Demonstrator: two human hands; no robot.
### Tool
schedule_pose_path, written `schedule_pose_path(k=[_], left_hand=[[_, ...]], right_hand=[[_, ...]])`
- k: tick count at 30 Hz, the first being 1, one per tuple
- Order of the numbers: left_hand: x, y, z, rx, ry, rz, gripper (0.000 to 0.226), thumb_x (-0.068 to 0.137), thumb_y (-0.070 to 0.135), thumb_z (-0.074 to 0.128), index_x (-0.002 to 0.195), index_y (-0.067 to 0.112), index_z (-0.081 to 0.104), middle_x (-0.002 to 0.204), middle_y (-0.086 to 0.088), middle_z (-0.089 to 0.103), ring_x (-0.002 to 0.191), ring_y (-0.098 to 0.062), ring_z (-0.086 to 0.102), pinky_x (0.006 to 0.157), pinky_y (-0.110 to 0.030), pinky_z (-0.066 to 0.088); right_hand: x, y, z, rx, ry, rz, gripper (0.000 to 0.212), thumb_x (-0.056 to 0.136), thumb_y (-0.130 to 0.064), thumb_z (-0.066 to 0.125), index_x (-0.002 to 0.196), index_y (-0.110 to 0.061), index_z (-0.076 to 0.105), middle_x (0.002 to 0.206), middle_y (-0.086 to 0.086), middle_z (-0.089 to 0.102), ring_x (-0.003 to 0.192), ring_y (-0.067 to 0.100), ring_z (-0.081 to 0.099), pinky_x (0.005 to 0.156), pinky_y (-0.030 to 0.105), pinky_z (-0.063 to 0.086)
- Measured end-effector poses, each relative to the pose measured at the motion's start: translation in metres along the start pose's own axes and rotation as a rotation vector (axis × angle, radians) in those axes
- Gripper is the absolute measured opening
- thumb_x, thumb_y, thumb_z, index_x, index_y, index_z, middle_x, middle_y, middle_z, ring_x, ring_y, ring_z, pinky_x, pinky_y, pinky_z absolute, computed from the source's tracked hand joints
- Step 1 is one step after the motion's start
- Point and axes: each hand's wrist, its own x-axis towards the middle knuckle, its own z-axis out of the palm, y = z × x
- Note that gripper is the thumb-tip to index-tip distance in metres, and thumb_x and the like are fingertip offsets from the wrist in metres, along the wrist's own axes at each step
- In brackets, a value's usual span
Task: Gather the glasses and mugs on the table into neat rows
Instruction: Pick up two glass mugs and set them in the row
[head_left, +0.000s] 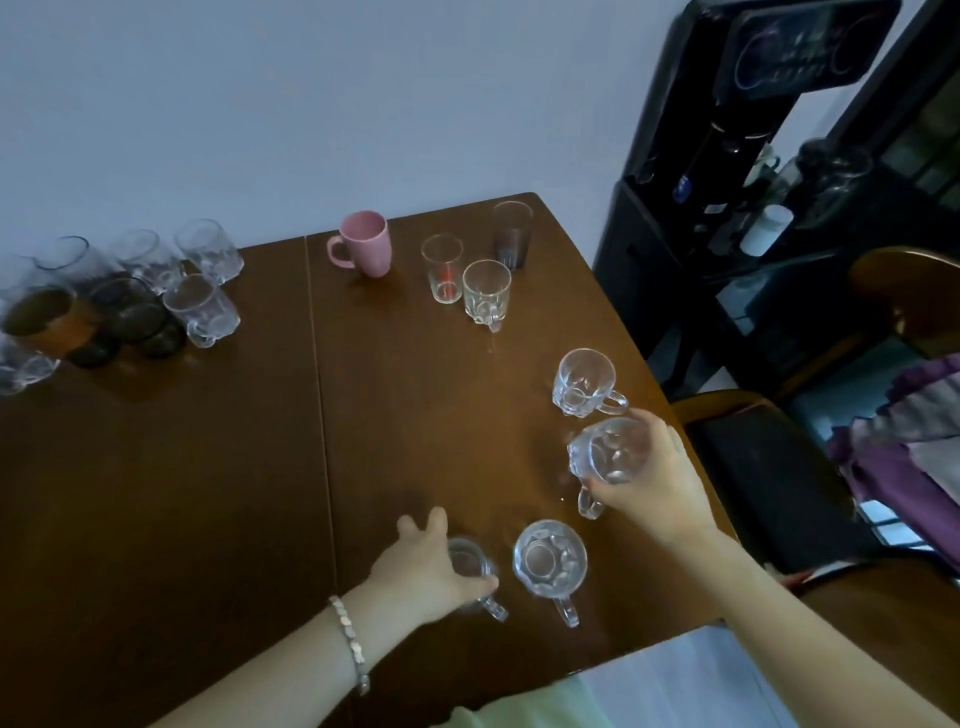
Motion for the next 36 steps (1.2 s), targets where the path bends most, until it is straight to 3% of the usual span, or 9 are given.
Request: schedule_pose_path(k=[3, 5, 11, 15, 18, 22, 29, 32, 36], left_hand=[[0.002, 0.006, 0.012, 0.063, 0.083, 0.023, 0.088, 0.077, 0.055, 0.064, 0.144, 0.02, 0.018, 0.142, -0.013, 0.027, 0.111, -0.028, 0.058, 0.08, -0.025, 0.049], [0.003, 0.003, 0.014, 0.029, 0.132, 0.071, 0.079, 0.078, 0.048, 0.065, 0.139, 0.019, 0.025, 0.135, -0.011, 0.033, 0.105, -0.027, 0.06, 0.078, -0.025, 0.05], [-0.011, -0.045, 0.0, -0.224, 0.212, 0.101, 0.04, 0.078, 0.039, 0.069, 0.106, 0.029, 0.042, 0.111, 0.002, 0.04, 0.087, -0.012, 0.059, 0.066, -0.015, 0.047], [-0.028, -0.1, -0.022, -0.294, 0.342, 0.046, 0.054, 0.078, 0.037, 0.072, 0.123, 0.03, 0.045, 0.114, 0.004, 0.037, 0.09, -0.007, 0.055, 0.065, -0.009, 0.043], [-0.037, -0.145, -0.04, -0.325, 0.401, -0.006, 0.056, 0.076, 0.033, 0.075, 0.125, 0.029, 0.048, 0.112, 0.001, 0.038, 0.09, -0.008, 0.053, 0.079, -0.015, 0.046], [-0.046, -0.209, -0.068, -0.327, 0.482, -0.07, 0.054, 0.076, 0.031, 0.075, 0.124, 0.027, 0.05, 0.111, 0.0, 0.04, 0.091, -0.011, 0.053, 0.079, -0.018, 0.043], [-0.057, -0.347, -0.134, -0.199, 0.612, -0.101, 0.065, 0.075, 0.037, 0.073, 0.133, 0.026, 0.045, 0.121, 0.001, 0.049, 0.108, -0.014, 0.049, 0.079, -0.025, 0.044], [-0.05, -0.403, -0.167, -0.322, 0.648, -0.069, 0.079, 0.072, 0.026, 0.079, 0.139, 0.023, 0.037, 0.126, 0.0, 0.051, 0.118, -0.018, 0.049, 0.093, -0.031, 0.046], [-0.026, -0.461, -0.207, -0.422, 0.68, -0.019, 0.077, 0.073, 0.014, 0.079, 0.139, 0.015, 0.04, 0.133, -0.004, 0.05, 0.122, -0.021, 0.05, 0.095, -0.025, 0.039]], right_hand=[[-0.006, -0.013, -0.009, 0.063, -0.013, -0.074, 0.085, 0.058, -0.034, 0.087, 0.129, -0.029, 0.04, 0.119, -0.007, 0.049, 0.101, 0.012, 0.059, 0.085, 0.037, 0.055], [-0.008, -0.022, -0.009, 0.053, -0.039, -0.094, 0.085, 0.058, -0.033, 0.087, 0.128, -0.032, 0.04, 0.119, -0.01, 0.048, 0.102, 0.011, 0.058, 0.084, 0.033, 0.054], [-0.015, -0.051, 0.01, 0.063, -0.135, -0.133, 0.088, 0.059, -0.033, 0.087, 0.132, -0.035, 0.037, 0.123, -0.015, 0.046, 0.112, 0.008, 0.055, 0.092, 0.032, 0.052], [-0.018, -0.08, 0.037, 0.035, -0.196, -0.161, 0.091, 0.062, -0.03, 0.087, 0.136, -0.034, 0.035, 0.134, -0.01, 0.047, 0.119, 0.011, 0.052, 0.095, 0.029, 0.049], [-0.023, -0.111, 0.066, -0.007, -0.247, -0.203, 0.09, 0.062, -0.028, 0.086, 0.136, -0.034, 0.035, 0.131, -0.01, 0.048, 0.118, 0.01, 0.052, 0.093, 0.024, 0.046], [-0.035, -0.159, 0.116, -0.034, -0.322, -0.263, 0.088, 0.063, -0.025, 0.085, 0.136, -0.033, 0.037, 0.128, -0.01, 0.049, 0.116, 0.01, 0.053, 0.09, 0.022, 0.046], [-0.065, -0.259, 0.227, -0.029, -0.412, -0.27, 0.09, 0.06, -0.02, 0.087, 0.136, -0.031, 0.039, 0.125, -0.009, 0.05, 0.113, 0.013, 0.056, 0.094, 0.034, 0.052], [-0.076, -0.297, 0.272, -0.034, -0.423, -0.251, 0.09, 0.06, -0.02, 0.086, 0.136, -0.032, 0.039, 0.124, -0.009, 0.05, 0.111, 0.013, 0.057, 0.093, 0.035, 0.052], [-0.088, -0.334, 0.32, -0.03, -0.426, -0.203, 0.089, 0.061, -0.019, 0.085, 0.136, -0.032, 0.038, 0.121, -0.011, 0.049, 0.109, 0.012, 0.058, 0.092, 0.033, 0.052]])
